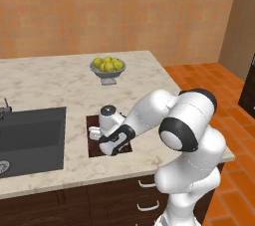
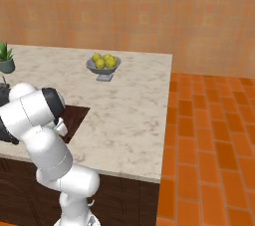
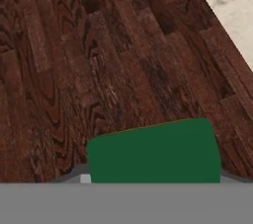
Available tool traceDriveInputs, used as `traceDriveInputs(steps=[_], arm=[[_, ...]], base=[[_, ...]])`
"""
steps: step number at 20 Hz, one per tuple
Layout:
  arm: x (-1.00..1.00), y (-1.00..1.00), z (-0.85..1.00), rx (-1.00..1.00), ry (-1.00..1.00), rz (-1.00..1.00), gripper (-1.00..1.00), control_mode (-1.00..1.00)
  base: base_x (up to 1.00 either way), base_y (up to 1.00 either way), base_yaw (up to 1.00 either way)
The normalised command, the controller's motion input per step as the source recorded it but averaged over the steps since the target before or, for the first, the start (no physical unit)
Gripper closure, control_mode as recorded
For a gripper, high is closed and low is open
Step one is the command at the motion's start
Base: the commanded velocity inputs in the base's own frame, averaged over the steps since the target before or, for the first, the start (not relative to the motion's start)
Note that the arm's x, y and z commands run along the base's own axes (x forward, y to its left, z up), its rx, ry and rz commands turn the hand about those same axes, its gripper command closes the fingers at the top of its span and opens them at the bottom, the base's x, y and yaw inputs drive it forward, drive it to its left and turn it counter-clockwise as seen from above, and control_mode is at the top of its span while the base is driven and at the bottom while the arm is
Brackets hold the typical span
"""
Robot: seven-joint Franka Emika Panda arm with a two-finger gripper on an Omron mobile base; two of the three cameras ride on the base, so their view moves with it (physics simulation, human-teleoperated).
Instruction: Pick up the sponge from the counter and clean the cutting board by briefly scrubbing or pressing down on the cutting board. Once finished, release the sponge.
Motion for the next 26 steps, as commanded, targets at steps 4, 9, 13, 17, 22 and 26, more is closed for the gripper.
traceDriveInputs(steps=[4, 9, 13, 17, 22, 26], arm=[[0.42, -0.01, -0.27, 0.0, 0.01, 0.0, 1.0, -1.0], [0.38, -0.09, -0.18, 0.0, 0.01, 0.0, 1.0, -1.0], [0.34, -0.14, -0.21, 0.0, -0.02, 0.0, 1.0, -1.0], [0.33, -0.35, -0.06, 0.02, 0.0, 0.0, 1.0, -1.0], [0.53, -0.3, -0.08, 0.02, 0.0, 0.0, 1.0, -1.0], [0.56, 0.0, -0.63, 0.0, -0.12, 0.0, 1.0, -1.0]], base=[[0.0, 0.0, 0.0], [0.0, 0.0, 0.0], [0.0, 0.0, 0.0], [0.0, 0.0, 0.0], [0.0, 0.0, 0.0], [0.0, 0.0, 0.0]])
